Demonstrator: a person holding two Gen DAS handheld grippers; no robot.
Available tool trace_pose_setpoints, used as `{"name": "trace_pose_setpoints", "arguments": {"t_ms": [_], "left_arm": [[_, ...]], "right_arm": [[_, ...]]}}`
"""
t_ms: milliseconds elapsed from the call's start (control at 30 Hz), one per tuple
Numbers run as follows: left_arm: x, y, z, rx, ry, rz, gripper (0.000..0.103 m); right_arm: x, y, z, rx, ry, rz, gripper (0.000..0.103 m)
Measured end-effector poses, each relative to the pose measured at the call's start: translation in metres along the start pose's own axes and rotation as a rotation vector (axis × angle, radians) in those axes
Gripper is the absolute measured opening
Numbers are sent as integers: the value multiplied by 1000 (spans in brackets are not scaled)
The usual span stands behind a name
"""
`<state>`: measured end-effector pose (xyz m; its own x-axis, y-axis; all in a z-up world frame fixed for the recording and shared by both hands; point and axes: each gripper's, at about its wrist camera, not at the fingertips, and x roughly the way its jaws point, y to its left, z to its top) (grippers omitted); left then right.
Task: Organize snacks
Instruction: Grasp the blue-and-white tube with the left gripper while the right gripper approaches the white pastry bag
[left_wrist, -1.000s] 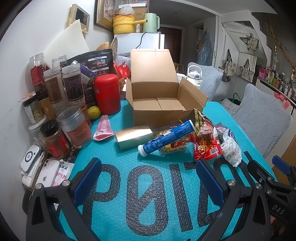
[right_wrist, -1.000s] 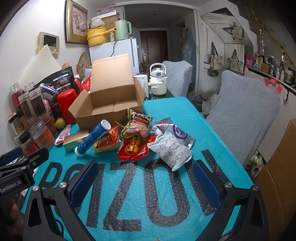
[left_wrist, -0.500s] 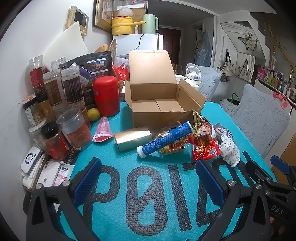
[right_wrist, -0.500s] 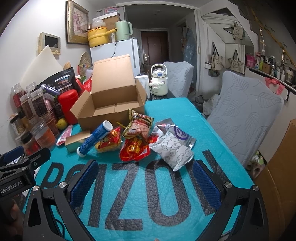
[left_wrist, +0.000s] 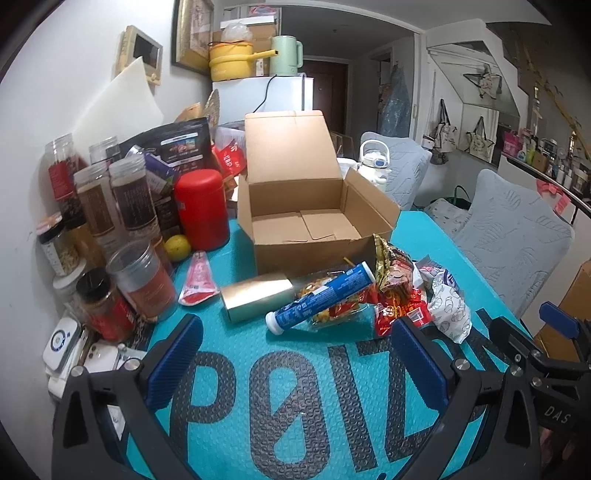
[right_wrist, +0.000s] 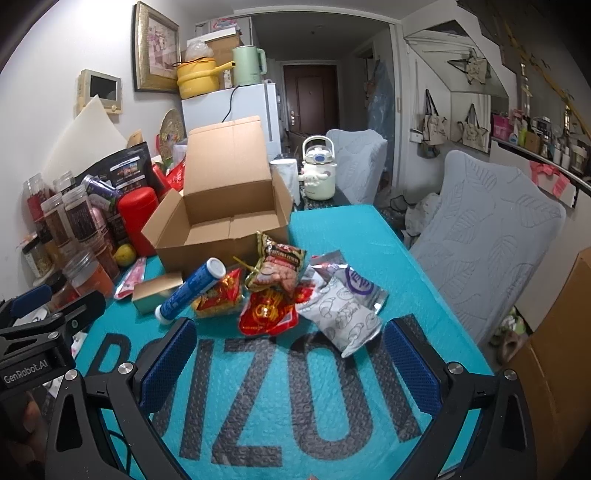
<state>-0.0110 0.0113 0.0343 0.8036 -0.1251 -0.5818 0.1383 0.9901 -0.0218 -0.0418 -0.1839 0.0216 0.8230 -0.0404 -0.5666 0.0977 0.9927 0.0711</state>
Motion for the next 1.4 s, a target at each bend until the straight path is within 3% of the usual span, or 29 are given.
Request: {"name": "trace_pose_setpoints", "arguments": {"t_ms": [333,567,733,967,1167,1333,1400], "left_arm": [[23,-3,-1,62,27,-37,103],[41,-5,-9,81,73,-103,103],[52,-3,-11,95,51,-119,103],[80,-2,-7,144,61,-131,103],[110,-7,-4,185,112,-165,94],[133,-5,3,177,150,-208,74],[143,-5,7,181,172,-236,72]], "right_arm": [[20,-2,-4,-10,51,42,103],[31,3,-17,-17,76,72,103],[39,0,-22,14,98,112,103],[57,-5,-23,25,126,104,103],[79,-8,-18,32,158,151,103],[91,-9,-11,35,163,186,103],[95,-10,-8,36,164,194,103]]}}
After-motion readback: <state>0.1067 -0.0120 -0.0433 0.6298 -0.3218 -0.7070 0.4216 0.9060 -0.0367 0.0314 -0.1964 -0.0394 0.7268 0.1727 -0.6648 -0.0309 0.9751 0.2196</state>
